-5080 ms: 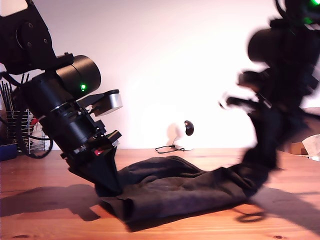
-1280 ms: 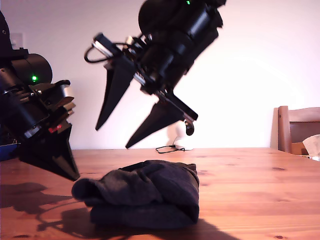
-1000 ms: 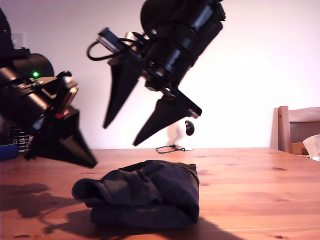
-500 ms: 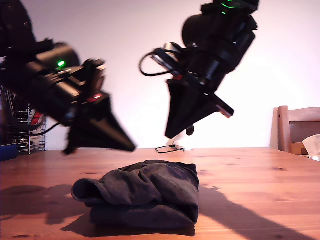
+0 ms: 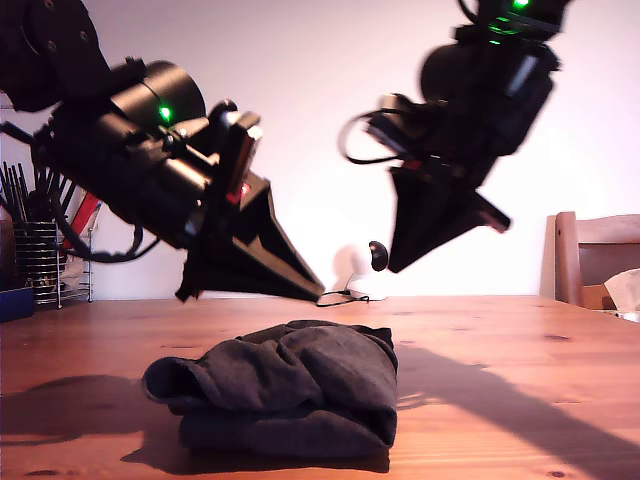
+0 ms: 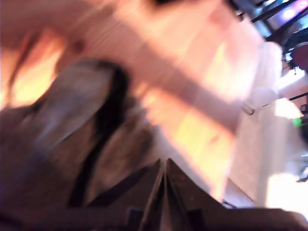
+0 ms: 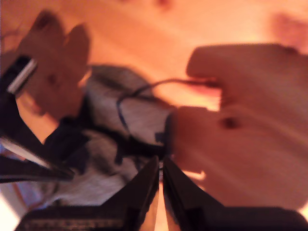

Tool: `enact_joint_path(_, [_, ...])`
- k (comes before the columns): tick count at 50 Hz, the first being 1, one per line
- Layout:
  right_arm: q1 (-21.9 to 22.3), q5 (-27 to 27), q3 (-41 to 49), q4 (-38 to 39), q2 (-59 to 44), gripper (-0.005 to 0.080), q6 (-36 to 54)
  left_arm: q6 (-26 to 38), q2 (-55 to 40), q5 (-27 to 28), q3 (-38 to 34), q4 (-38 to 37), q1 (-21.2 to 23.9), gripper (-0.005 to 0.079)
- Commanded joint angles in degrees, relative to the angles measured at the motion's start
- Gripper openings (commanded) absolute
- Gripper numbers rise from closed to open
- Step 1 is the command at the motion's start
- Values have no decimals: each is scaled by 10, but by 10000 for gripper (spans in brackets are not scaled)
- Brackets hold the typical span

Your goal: Fold the underwear in front of you. After folding it, place it to the right side.

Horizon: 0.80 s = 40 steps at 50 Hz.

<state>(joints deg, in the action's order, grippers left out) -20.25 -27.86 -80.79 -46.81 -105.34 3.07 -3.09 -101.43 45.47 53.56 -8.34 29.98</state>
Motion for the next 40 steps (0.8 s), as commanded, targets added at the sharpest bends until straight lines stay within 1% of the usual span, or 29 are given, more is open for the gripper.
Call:
enact_joint_path(1, [1,0,-8,5,5,-13,4,1,-25,1,2,5,-1,-24])
enact_joint_path(11, [8,-1,-8,16,5,-13,4,1,-61,6,2,6,9,-24])
enact_joint_path(15, [8,-1,-8,15,5,-13,4,2,-70,-4,2,6,13,-24])
enact_joint_path(17, [8,-1,-8,15,5,-13,4,1,-71,-24,2,3,16,-24])
enact_joint_path(25, [8,-1,-8,15,5,-13,5,3,-71,-149,2,-18,18,-24])
enact_joint_path(28, [8,-1,-8,15,5,-13,10,8,-71,-180,2,-34,17,-24])
enact_joint_path(40, [8,-1,-8,12,5,-13,19,23,-71,-249,2,-104,-4,-24])
